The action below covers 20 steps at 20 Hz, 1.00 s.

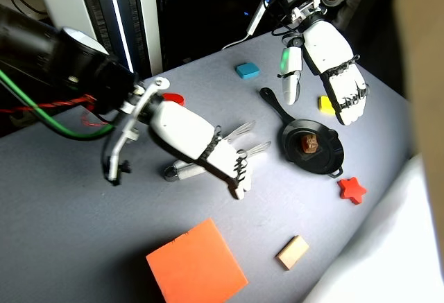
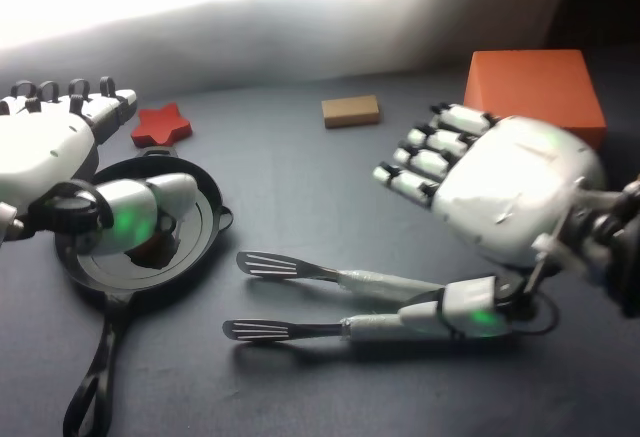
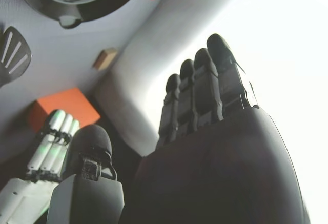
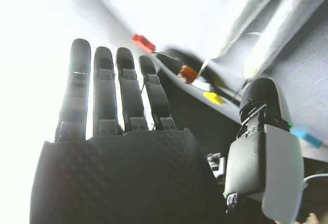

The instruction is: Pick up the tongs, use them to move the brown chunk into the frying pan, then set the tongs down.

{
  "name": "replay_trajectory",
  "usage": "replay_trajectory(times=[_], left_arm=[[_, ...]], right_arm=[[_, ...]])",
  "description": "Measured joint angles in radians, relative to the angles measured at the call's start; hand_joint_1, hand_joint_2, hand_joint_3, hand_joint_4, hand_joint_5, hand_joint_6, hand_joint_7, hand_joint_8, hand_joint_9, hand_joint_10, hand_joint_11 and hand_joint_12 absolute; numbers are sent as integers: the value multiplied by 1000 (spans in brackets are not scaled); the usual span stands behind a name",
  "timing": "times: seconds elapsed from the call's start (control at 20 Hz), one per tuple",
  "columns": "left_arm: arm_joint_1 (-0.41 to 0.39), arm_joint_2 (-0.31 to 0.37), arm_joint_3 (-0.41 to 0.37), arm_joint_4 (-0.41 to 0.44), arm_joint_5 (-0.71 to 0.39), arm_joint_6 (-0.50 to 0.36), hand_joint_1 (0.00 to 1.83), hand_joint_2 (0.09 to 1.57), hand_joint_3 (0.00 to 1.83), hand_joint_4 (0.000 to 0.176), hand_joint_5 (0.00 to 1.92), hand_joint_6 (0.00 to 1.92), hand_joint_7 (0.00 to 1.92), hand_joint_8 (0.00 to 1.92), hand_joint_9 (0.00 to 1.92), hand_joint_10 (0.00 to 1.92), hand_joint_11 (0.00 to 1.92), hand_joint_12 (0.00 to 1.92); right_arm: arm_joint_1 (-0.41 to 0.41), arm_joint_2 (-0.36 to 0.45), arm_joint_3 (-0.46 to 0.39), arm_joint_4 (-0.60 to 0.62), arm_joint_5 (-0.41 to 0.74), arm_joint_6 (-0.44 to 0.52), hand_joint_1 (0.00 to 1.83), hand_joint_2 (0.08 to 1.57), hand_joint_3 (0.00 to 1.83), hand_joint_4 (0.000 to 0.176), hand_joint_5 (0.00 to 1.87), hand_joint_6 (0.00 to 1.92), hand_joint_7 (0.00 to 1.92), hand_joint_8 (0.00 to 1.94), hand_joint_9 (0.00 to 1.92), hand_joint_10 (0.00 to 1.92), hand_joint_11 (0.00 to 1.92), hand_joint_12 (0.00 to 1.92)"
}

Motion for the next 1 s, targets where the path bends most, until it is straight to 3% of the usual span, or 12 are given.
replay_trajectory(times=[0.25, 0.3, 0.4, 0.45, 0.5, 0.55, 0.6, 0.75, 0.8, 0.85, 0.95, 1.0], left_arm=[[-7, 0, -23, 9, 22, 17, 178, 1258, 0, 0, 321, 27, 435, 22, 429, 40, 0, 1038], [-7, 0, -22, 16, 23, 18, 193, 1284, 2, 0, 552, 41, 695, 39, 650, 110, 49, 1358], [-7, 0, -22, 16, 21, 18, 168, 1311, 0, 0, 628, 36, 772, 36, 684, 209, 93, 1445], [-7, 0, -22, 16, 21, 18, 176, 1366, 4, 0, 818, 97, 968, 196, 632, 989, 286, 1673], [-7, 0, -22, 16, 21, 21, 176, 1366, 4, 0, 818, 97, 968, 196, 632, 989, 286, 1673], [-7, 0, -22, 16, 21, 21, 157, 1377, 0, 0, 864, 191, 867, 662, 624, 1256, 351, 1746], [-7, 0, -22, 17, 22, 21, 228, 1384, 0, 0, 774, 1169, 887, 1367, 748, 1646, 512, 1913], [-20, -1, -6, 21, 26, 26, 237, 1407, 3, 0, 909, 1435, 1067, 1585, 1017, 1816, 904, 1921], [-20, -1, -2, 23, 26, 29, 237, 1407, 3, 0, 909, 1435, 1067, 1585, 1017, 1816, 904, 1921], [-21, -1, 0, 21, 27, 32, 285, 1457, 8, 0, 941, 1634, 1082, 1751, 1083, 1915, 1094, 1921], [-21, -1, 0, 22, 33, 34, 430, 1468, 2, 0, 949, 1700, 1052, 1819, 1074, 1921, 1120, 1921], [-23, -3, 0, 23, 34, 36, 496, 1449, 0, 0, 964, 1657, 1043, 1781, 1047, 1921, 1084, 1921]], right_arm=[[132, 165, -115, 284, 118, -153, 129, 1050, 3, 0, 691, 105, 858, 45, 708, 326, 127, 1491], [167, 193, -126, 411, 117, -243, 202, 1105, 7, 0, 893, 158, 1084, 85, 859, 676, 359, 1594], [206, 247, -133, 595, 148, -365, 224, 1127, 8, 0, 961, 189, 1149, 110, 856, 872, 411, 1662], [217, 293, -133, 645, 208, -401, 249, 1224, 11, 0, 1064, 375, 1220, 387, 834, 1295, 482, 1829], [223, 319, -133, 644, 253, -406, 249, 1224, 11, 0, 1064, 375, 1220, 387, 834, 1295, 482, 1829], [235, 351, -132, 641, 309, -408, 268, 1254, 8, 0, 1041, 528, 1176, 639, 851, 1391, 511, 1897], [256, 388, -133, 631, 377, -407, 150, 1345, 18, 0, 1072, 735, 1206, 1137, 1039, 1703, 780, 1920], [301, 444, -136, 623, 460, -383, 184, 1439, 18, 0, 1139, 1334, 1305, 1548, 1226, 1901, 1113, 1921], [304, 450, -136, 620, 467, -384, 184, 1439, 18, 0, 1139, 1334, 1305, 1548, 1226, 1901, 1113, 1921], [303, 456, -136, 621, 464, -390, 439, 1488, 24, 0, 1161, 1878, 1326, 1873, 1328, 1920, 1307, 1921], [301, 456, -136, 621, 444, -408, 624, 1487, 18, 0, 1164, 1919, 1335, 1938, 1364, 1921, 1390, 1921], [301, 456, -136, 621, 436, -409, 659, 1477, 13, 56, 1188, 1921, 1330, 1940, 1365, 1921, 1392, 1921]])
